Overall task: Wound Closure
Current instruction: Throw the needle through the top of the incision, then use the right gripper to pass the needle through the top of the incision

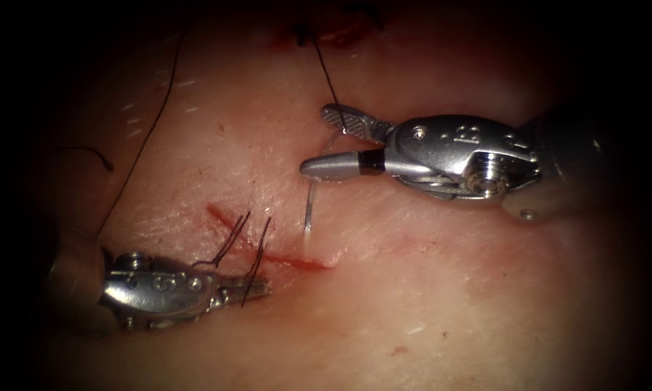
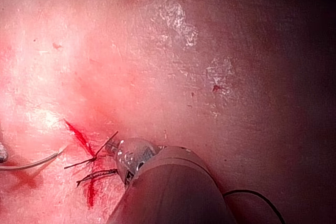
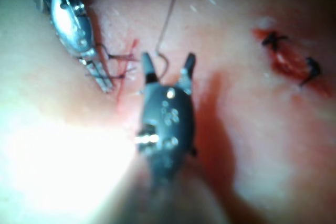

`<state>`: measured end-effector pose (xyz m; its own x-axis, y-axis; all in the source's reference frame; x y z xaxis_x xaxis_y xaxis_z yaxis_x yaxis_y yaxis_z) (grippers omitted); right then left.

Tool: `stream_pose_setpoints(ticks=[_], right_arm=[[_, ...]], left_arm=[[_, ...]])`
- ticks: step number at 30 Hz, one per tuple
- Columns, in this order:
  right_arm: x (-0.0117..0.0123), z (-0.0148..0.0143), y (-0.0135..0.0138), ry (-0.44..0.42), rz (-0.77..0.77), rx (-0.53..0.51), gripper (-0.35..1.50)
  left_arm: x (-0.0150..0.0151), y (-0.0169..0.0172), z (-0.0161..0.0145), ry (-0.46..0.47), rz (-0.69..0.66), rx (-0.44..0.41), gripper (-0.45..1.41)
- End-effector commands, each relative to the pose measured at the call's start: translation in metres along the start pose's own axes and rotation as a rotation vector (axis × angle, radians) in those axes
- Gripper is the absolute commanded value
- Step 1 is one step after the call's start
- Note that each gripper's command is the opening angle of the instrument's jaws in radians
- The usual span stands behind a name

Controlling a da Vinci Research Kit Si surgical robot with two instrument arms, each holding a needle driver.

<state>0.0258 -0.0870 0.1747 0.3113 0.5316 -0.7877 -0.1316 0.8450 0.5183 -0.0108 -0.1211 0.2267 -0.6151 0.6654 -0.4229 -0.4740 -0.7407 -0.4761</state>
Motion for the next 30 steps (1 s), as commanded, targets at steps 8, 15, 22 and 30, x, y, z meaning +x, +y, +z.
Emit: stream_pose_setpoints(ticks=[8, 15, 22, 30], right_arm=[[-0.0002, 0.0009, -0.0007, 0.028, -0.003, 0.003, -0.35], [0.0011, 0.0006, -0.0005, -0.024, 0.065, -0.013, -0.35], [0.0018, 0.0007, -0.0006, -0.216, 0.186, -0.083, -0.35], [0.0016, 0.0003, -0.0013, -0.436, 0.369, -0.185, -0.35]], left_arm=[[-0.0001, 0.0020, 0.0007, 0.001, -0.006, -0.007, -0.42], [-0.0001, 0.0020, 0.0008, 0.001, -0.007, -0.007, -0.42], [-0.0001, 0.0020, 0.0007, 0.001, -0.007, -0.007, -0.42], [0.0001, 0.0021, 0.0005, 0.000, -0.009, -0.009, -0.42]])
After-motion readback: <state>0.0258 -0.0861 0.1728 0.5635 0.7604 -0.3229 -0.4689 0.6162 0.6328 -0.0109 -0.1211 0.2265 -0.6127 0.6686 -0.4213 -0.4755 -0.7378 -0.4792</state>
